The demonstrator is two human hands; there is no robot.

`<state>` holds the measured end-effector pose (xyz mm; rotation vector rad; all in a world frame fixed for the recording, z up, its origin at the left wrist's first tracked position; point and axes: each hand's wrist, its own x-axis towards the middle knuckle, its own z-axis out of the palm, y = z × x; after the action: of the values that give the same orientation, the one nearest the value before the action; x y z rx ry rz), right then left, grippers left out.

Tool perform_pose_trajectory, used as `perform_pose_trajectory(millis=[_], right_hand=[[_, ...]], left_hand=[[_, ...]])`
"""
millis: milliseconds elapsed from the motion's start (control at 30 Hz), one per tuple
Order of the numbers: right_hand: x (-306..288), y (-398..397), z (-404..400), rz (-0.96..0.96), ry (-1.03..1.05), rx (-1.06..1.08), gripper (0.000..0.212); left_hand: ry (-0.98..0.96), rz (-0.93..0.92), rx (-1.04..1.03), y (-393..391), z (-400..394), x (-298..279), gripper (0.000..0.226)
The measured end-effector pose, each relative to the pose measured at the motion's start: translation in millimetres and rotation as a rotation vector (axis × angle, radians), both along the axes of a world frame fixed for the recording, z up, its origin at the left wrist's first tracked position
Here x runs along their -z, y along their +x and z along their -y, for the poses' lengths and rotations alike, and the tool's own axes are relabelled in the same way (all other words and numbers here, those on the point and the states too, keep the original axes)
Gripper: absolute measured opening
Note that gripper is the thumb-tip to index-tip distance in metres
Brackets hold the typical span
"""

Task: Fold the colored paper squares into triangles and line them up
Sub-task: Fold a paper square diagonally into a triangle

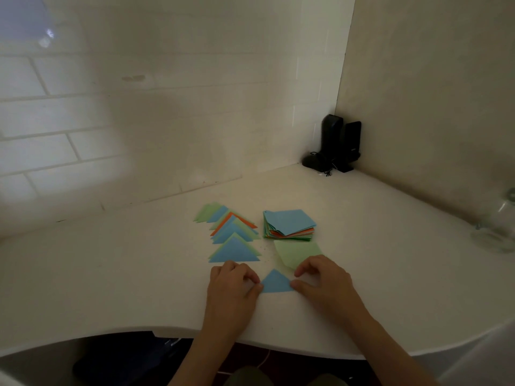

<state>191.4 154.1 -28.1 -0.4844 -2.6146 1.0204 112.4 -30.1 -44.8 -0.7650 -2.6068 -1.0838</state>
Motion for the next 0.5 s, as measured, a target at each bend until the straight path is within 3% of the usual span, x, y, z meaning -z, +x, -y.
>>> perform_pose_trajectory(millis=[100,233,333,500], right_hand=[[0.0,1.4,1.2,-0.004,-0.006,-0.002,0.023],[0.2,2.7,3.9,-0.025,0.023,0.006,0.024],[0.1,3.5,5.1,-0.032,0.03,0.0,0.024],[2.6,4.8,4.7,-0.061,0.039,-0.004,0.029]], left_hand=[[0.007,-0.012,0.034,0.5,3.5,-3.1,0.014],[-0.091,-0.039,0.005,20.5,-10.7,-9.0,0.033],[-0.186,-0.156,-0.036,35.6,-30.4,-12.3,0.037],[-0.198,0.036,-0.099,32.6,-41.7,-23.4,0.041]])
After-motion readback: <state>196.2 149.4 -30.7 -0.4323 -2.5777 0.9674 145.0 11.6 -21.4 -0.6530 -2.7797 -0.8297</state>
